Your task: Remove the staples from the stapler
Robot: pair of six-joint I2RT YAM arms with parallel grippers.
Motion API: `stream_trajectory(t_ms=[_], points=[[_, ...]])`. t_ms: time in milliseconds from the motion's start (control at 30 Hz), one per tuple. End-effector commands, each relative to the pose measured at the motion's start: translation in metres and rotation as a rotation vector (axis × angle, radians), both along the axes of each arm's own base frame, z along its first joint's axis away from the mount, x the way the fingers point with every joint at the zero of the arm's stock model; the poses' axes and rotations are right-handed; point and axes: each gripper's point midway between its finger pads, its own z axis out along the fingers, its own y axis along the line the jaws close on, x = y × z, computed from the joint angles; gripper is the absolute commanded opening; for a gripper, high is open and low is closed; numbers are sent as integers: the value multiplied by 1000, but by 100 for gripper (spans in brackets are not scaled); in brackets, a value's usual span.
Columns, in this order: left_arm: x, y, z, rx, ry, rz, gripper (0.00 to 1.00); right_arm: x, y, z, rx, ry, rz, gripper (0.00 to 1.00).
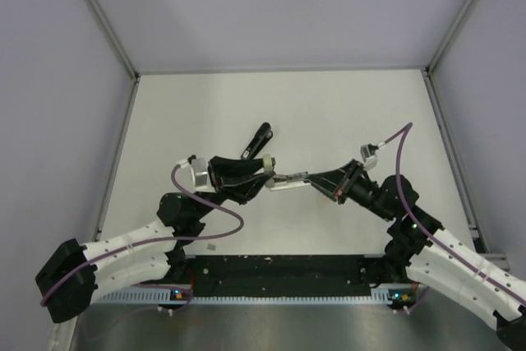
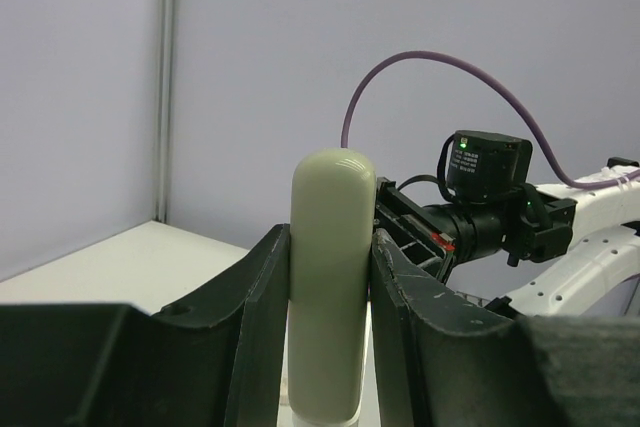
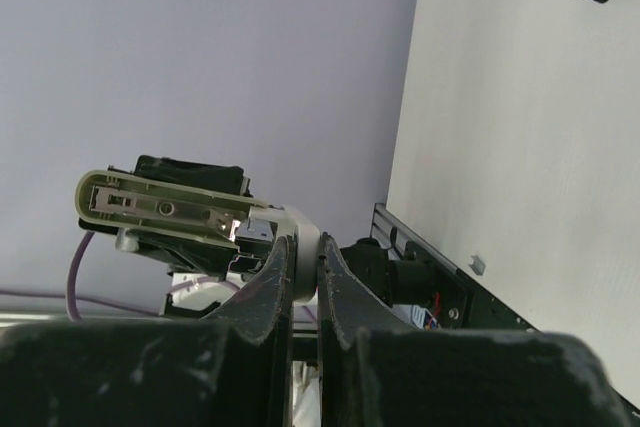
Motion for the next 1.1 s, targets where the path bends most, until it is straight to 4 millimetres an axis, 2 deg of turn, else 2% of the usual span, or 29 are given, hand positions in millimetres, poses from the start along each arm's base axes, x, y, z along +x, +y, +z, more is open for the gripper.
stream_trajectory(t_ms=[0, 267, 500, 1067], points=[[-27, 57, 95, -364, -207, 58, 0, -6, 0, 9, 28, -54, 23, 0], [-37, 71, 120, -440, -274, 68, 0, -9, 0, 13, 43, -64, 34, 0], [-51, 87, 140, -466, -336, 91, 0, -10, -9, 16, 53, -79, 3, 0], [-87, 141, 158, -618, -429, 131, 0, -16, -11, 23, 104, -89, 7, 0]])
